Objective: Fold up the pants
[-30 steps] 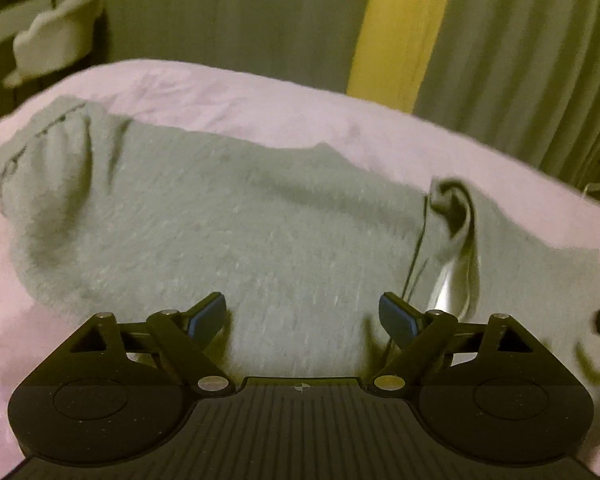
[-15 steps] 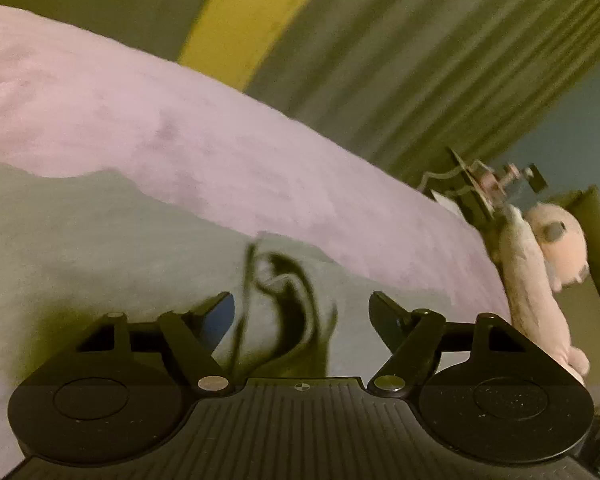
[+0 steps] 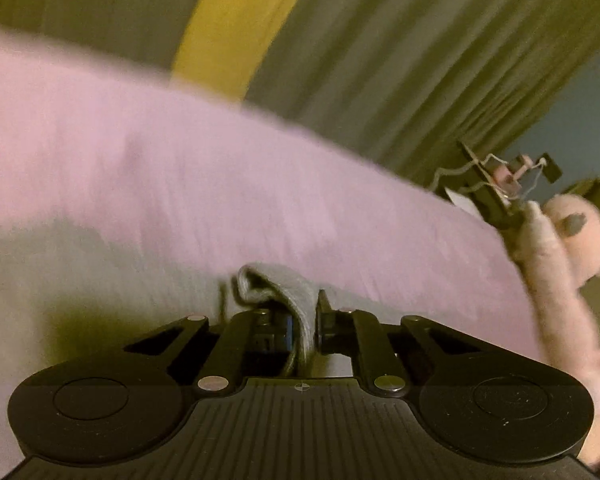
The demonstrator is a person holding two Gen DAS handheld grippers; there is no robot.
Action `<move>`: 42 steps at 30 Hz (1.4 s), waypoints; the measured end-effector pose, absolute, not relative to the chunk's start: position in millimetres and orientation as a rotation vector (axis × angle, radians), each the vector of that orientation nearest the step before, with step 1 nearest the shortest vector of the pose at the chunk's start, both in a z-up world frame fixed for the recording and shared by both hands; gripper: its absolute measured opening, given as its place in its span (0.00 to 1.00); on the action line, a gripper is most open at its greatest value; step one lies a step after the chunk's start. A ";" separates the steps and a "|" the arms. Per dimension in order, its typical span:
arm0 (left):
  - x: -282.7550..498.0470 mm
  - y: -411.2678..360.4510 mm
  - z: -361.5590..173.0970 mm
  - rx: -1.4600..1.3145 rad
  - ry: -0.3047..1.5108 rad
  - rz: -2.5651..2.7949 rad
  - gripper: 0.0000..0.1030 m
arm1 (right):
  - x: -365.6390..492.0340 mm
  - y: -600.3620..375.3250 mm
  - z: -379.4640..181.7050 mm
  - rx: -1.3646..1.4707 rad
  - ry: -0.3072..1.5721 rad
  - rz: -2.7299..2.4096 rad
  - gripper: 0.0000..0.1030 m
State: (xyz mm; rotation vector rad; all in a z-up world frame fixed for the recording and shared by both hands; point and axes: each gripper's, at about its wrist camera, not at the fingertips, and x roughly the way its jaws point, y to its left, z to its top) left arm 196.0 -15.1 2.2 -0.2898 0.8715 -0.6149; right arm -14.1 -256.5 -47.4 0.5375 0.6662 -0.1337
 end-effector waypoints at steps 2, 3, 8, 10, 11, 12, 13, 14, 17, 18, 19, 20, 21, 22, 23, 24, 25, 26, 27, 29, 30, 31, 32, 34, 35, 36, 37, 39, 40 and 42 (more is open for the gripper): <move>187.0 -18.8 7.6 -0.192 0.799 -0.580 0.20 | -14.8 -255.0 -48.7 0.526 0.658 -0.127 0.75; 188.8 -21.7 3.9 -0.121 0.812 -0.525 0.30 | -14.7 -253.9 -50.1 0.519 0.662 -0.123 0.75; 190.7 8.0 -12.3 -0.206 0.922 -0.396 0.52 | -12.9 -253.7 -58.2 0.493 0.684 -0.120 0.76; 177.3 22.4 -8.9 -0.248 0.911 -0.385 0.53 | -13.4 -252.6 -57.3 0.480 0.686 -0.116 0.77; 168.8 27.2 -6.8 -0.247 0.908 -0.379 0.55 | -13.2 -252.0 -56.7 0.476 0.687 -0.115 0.77; 157.9 30.6 -4.9 -0.244 0.914 -0.380 0.61 | -13.0 -251.4 -56.9 0.474 0.687 -0.117 0.78; 148.5 33.6 -5.1 -0.245 0.922 -0.384 0.63 | -12.1 -251.6 -57.6 0.475 0.687 -0.115 0.81; 137.7 36.7 -6.1 -0.252 0.928 -0.391 0.64 | -12.7 -251.3 -58.7 0.472 0.685 -0.111 0.82; 115.0 30.8 -13.5 -0.219 0.961 -0.407 0.47 | -9.1 -244.9 -60.5 0.430 0.690 -0.115 0.84; 110.7 29.2 -20.1 -0.196 0.985 -0.420 0.25 | -9.0 -242.5 -60.5 0.413 0.690 -0.115 0.84; 107.4 29.8 -26.8 -0.171 1.015 -0.425 0.19 | -9.4 -240.9 -60.5 0.402 0.690 -0.117 0.85; 103.6 30.6 -30.7 -0.161 1.020 -0.413 0.18 | -9.9 -239.9 -60.6 0.395 0.689 -0.117 0.85; 99.8 32.3 -27.4 -0.160 1.005 -0.406 0.18 | -10.5 -239.1 -60.8 0.387 0.689 -0.114 0.85; 97.1 32.9 -21.8 -0.146 0.998 -0.390 0.18 | -12.1 -237.8 -60.0 0.382 0.690 -0.113 0.85; 93.9 33.9 -16.3 -0.121 0.984 -0.362 0.18 | -12.7 -238.0 -59.6 0.381 0.689 -0.113 0.86; 89.1 36.4 -10.6 -0.086 0.956 -0.326 0.19 | -14.1 -238.2 -59.3 0.383 0.687 -0.114 0.87; 84.1 40.5 -7.5 -0.060 0.941 -0.303 0.22 | -15.2 -239.0 -59.6 0.388 0.684 -0.112 0.88; 79.9 45.5 -3.8 -0.041 0.932 -0.272 0.29 | -12.9 -242.0 -62.5 0.392 0.682 -0.111 0.88; 77.5 51.2 -0.3 -0.039 0.927 -0.251 0.35 | -13.2 -242.6 -63.5 0.392 0.680 -0.111 0.88; 72.8 63.3 5.9 -0.055 0.921 -0.219 0.40 | -12.5 -240.4 -64.8 0.378 0.683 -0.103 0.91; 71.1 71.3 8.6 -0.069 0.919 -0.201 0.45 | -11.3 -238.4 -66.1 0.363 0.684 -0.098 0.94; 71.8 78.2 12.5 -0.081 0.915 -0.179 0.48 | -10.2 -236.4 -67.0 0.347 0.687 -0.092 0.97; 69.9 86.6 15.9 -0.086 0.907 -0.154 0.54 | -9.3 -232.2 -67.9 0.321 0.691 -0.088 0.97; 71.4 99.8 22.7 -0.091 0.891 -0.100 0.68 | -7.3 -223.2 -69.6 0.254 0.705 -0.096 0.97; 71.8 107.5 26.1 -0.096 0.883 -0.075 0.76 | -6.3 -219.4 -70.6 0.223 0.712 -0.100 0.97; 71.5 117.7 28.7 -0.108 0.878 -0.040 0.82 | -5.6 -217.0 -71.1 0.206 0.714 -0.103 0.97; 71.4 126.5 33.0 -0.118 0.873 -0.015 0.83 | -5.0 -216.1 -71.4 0.199 0.716 -0.104 0.97; 72.5 148.7 36.9 -0.148 0.863 0.032 0.89 | -4.3 -218.2 -72.5 0.211 0.718 -0.100 0.97; 72.4 160.6 38.3 -0.164 0.857 0.054 0.90 | -4.0 -219.2 -73.0 0.216 0.719 -0.097 0.97; 75.0 189.8 37.2 -0.202 0.850 0.106 0.92 | -3.9 -219.4 -73.6 0.217 0.720 -0.096 0.97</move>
